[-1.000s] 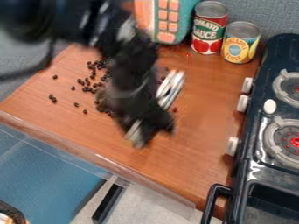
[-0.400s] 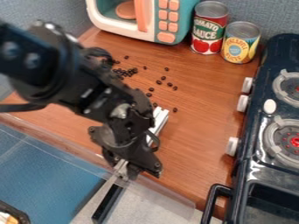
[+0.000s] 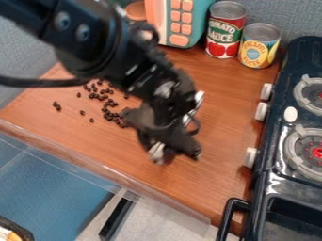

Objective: Sweep into pile

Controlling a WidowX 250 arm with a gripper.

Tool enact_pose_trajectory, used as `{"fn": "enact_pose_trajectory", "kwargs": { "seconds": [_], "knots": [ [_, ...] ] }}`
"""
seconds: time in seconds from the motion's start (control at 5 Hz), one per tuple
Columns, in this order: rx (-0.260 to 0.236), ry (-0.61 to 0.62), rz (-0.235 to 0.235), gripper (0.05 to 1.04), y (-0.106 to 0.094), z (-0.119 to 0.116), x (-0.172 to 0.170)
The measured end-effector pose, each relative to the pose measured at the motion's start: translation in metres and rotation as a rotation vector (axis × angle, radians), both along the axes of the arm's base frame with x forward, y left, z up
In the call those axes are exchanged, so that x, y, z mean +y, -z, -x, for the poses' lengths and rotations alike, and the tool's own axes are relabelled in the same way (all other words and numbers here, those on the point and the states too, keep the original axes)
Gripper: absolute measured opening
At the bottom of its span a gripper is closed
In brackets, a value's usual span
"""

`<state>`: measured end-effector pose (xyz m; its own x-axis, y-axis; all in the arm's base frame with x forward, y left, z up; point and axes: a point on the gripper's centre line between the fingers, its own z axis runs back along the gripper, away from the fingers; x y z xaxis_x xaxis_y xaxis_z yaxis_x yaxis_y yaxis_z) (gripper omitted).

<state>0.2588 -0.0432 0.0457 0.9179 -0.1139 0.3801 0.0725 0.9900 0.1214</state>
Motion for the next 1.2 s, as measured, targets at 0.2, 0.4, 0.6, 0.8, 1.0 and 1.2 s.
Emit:
{"fn": "enact_pose_trajectory", "kwargs": {
  "seconds": [0.2,0.4,0.6,0.8,1.0,1.2],
  "knots": [
    [0.007,0.016,0.014,0.381,0.001,-0.009,-0.006],
    [0.046,0.032,0.011,0.381,0.020,-0.010,-0.006],
    [0.059,0.056,0.012,0.380,0.035,-0.012,-0.006],
    [0.049,0.064,0.018,0.380,0.038,-0.014,-0.004],
    [0.038,0.048,0.021,0.380,0.037,-0.016,0.006],
    [0.050,0.027,0.030,0.380,0.037,-0.015,0.024]
  ]
}}
